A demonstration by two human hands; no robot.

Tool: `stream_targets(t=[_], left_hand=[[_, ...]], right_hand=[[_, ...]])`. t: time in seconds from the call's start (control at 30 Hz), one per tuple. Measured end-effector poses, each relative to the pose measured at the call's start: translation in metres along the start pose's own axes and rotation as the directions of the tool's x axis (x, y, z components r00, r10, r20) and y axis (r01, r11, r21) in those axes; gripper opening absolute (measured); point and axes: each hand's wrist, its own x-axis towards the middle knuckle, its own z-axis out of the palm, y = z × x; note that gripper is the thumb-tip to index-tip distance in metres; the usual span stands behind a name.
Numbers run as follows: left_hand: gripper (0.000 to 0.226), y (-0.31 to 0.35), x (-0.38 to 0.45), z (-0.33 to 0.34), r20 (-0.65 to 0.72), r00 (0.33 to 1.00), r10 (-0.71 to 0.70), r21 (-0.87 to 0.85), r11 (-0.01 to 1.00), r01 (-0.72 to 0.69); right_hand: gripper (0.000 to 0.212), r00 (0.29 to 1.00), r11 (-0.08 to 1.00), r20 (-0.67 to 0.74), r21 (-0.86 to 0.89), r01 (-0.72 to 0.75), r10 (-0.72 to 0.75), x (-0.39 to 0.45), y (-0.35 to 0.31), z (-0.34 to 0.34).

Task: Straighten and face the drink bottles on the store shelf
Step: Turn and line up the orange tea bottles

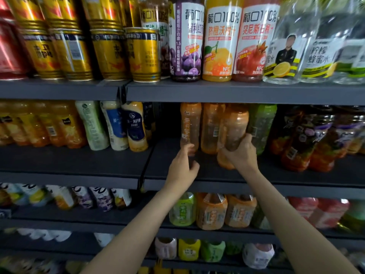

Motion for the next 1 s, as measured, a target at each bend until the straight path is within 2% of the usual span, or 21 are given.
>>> stream_targets(t=[0.07,0.13,0.2,0.27,0.33,0.4,0.47,0.53,0.57,0.63,0.7,0.73,0.77,0.8,0.83,0.87,0.9,0.93,0.97,1.0], left_hand=[[0.053,0.007,-0.004,0.001,0.126,0.992,-0.023,-0.096,0.995,0.035],[0.063,0.011,-0.01,0.003,0.279,0.959,-0.039,-0.197,0.976,0.097],[0.064,0.015,-0.018,0.003,0.409,0.911,-0.063,-0.216,0.962,0.164],[0.055,0.02,-0.025,-0.002,0.46,0.885,-0.076,-0.238,0.949,0.205],[0.047,0.025,-0.032,-0.009,0.443,0.894,-0.07,-0.333,0.913,0.237],[0.046,0.029,-0.04,-0.015,0.403,0.912,-0.08,-0.38,0.891,0.247],[0.05,0.03,-0.049,-0.02,0.311,0.947,-0.086,-0.331,0.924,0.192],[0.056,0.026,-0.055,-0.026,0.173,0.985,-0.012,-0.178,0.983,0.043],[0.059,0.026,-0.058,-0.031,0.124,0.991,0.055,-0.085,0.995,-0.044],[0.063,0.028,-0.061,-0.041,0.073,0.977,0.2,0.065,0.977,-0.205],[0.066,0.034,-0.061,-0.05,0.055,0.954,0.294,0.093,0.95,-0.298],[0.067,0.035,-0.059,-0.054,0.045,0.958,0.284,0.037,0.958,-0.286],[0.068,0.036,-0.058,-0.058,0.051,0.975,0.215,-0.081,0.974,-0.21],[0.069,0.038,-0.058,-0.062,0.106,0.99,0.091,-0.263,0.963,-0.061],[0.07,0.042,-0.059,-0.067,0.208,0.977,-0.037,-0.474,0.87,0.134],[0.07,0.043,-0.059,-0.069,0.314,0.943,-0.108,-0.635,0.715,0.293],[0.069,0.042,-0.059,-0.07,0.346,0.93,-0.125,-0.71,0.613,0.346],[0.067,0.042,-0.059,-0.07,0.329,0.937,-0.114,-0.73,0.599,0.329],[0.066,0.042,-0.06,-0.07,0.275,0.957,-0.089,-0.713,0.649,0.266],[0.065,0.043,-0.061,-0.071,0.19,0.981,-0.039,-0.638,0.755,0.153]], right_hand=[[0.069,0.991,0.996,0.115,0.076,0.055,-0.063,-0.016,-0.004,-0.017],[0.073,0.97,0.985,0.229,0.166,0.045,-0.083,-0.031,-0.006,-0.032],[0.072,0.948,0.952,0.313,0.302,-0.038,-0.062,-0.046,-0.009,-0.043],[0.07,0.927,0.888,0.373,0.434,-0.15,-0.026,-0.058,-0.015,-0.053],[0.065,0.902,0.805,0.431,0.533,-0.26,0.005,-0.066,-0.022,-0.061],[0.053,0.877,0.718,0.48,0.605,-0.344,0.016,-0.073,-0.028,-0.065],[0.032,0.865,0.709,0.499,0.591,-0.384,0.053,-0.081,-0.031,-0.066],[0.023,0.842,0.65,0.52,0.593,-0.476,0.143,-0.087,-0.03,-0.063],[0.026,0.82,0.566,0.539,0.623,-0.541,0.191,-0.089,-0.029,-0.061],[0.034,0.766,0.316,0.582,0.698,-0.643,0.273,-0.092,-0.032,-0.057],[0.031,0.742,0.119,0.596,0.75,-0.651,0.307,-0.095,-0.038,-0.056],[0.029,0.749,0.071,0.591,0.769,-0.635,0.3,-0.095,-0.042,-0.056],[0.027,0.765,0.052,0.582,0.786,-0.617,0.275,-0.096,-0.046,-0.056],[0.025,0.784,0.056,0.57,0.799,-0.599,0.244,-0.096,-0.051,-0.058],[0.024,0.803,0.076,0.557,0.81,-0.582,0.209,-0.095,-0.055,-0.06],[0.023,0.819,0.099,0.547,0.818,-0.567,0.174,-0.094,-0.058,-0.063],[0.024,0.828,0.115,0.541,0.822,-0.557,0.144,-0.092,-0.06,-0.066],[0.026,0.832,0.122,0.542,0.823,-0.554,0.12,-0.09,-0.061,-0.069],[0.029,0.831,0.143,0.547,0.819,-0.556,0.101,-0.089,-0.062,-0.072],[0.031,0.825,0.185,0.558,0.805,-0.563,0.088,-0.089,-0.062,-0.075]])
